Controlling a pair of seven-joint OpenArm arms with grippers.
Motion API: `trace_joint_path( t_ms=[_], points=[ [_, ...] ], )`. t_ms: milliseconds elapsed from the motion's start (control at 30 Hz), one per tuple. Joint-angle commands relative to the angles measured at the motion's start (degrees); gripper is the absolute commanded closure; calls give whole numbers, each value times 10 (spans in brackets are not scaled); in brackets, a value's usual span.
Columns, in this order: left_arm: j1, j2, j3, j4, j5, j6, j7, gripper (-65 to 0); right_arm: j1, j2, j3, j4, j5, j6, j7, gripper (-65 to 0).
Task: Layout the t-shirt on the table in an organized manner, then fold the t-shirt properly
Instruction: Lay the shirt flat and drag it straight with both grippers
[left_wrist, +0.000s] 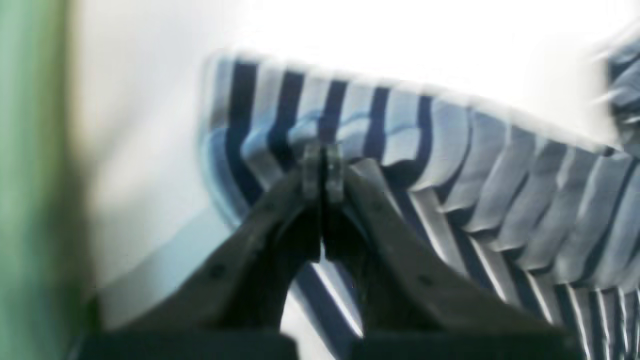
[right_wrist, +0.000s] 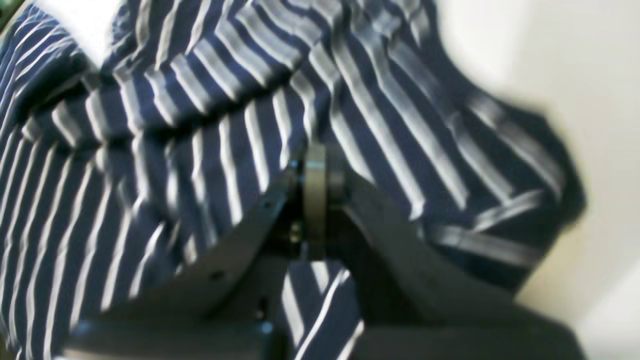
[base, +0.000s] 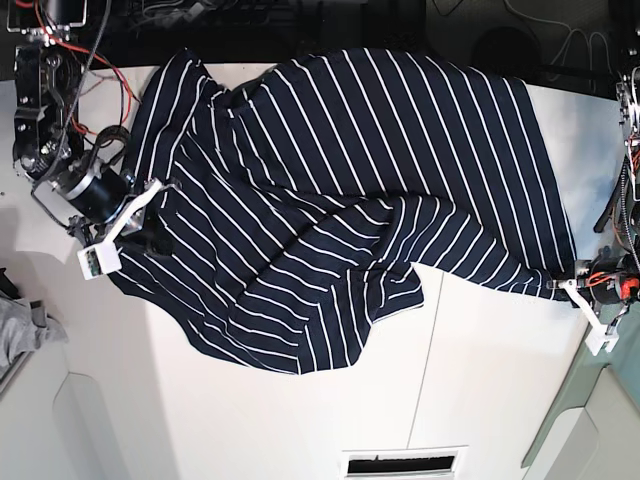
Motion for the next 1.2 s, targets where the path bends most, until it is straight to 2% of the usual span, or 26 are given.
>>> trace_joint_path(
  t_ms=[0,100,200,300,433,567,700,833,1033,1167],
  points=[
    [2,-10,-2,23,-14,-9,3,0,32,-3,3,-12,-2,0,15,0],
    [40,-5,-2,40,-19,-9,9,0,111,-26,2,-97,-33,0,23,0],
    [82,-1,-2,40,-19,6,1,0,186,-40,-11,-215,-91,0,37,0],
    [124,3,-2,39,-3,12,-16,0,240,-33,-52,-342,-144,0,71,0],
    [154,9,-2,39,67,44,-43,0,261,-10,-94,-422,-147,-10,77,0],
    [148,8,-2,39,120,88,-54,0,228,34,-95,-410,-106,-13,76,0],
    [142,5,-2,39,140,94,-50,0,171,75,-95,-378,-68,-12,72,0],
    [143,6,-2,39,141,94,-48,0,113,99,-89,-329,-28,-11,72,0],
    [141,5,-2,40,140,94,-28,0,51,96,-20,-213,43,-11,66,0],
    [132,-4,-2,42,121,90,-26,0,56,63,12,-137,60,-11,55,0]
  ],
)
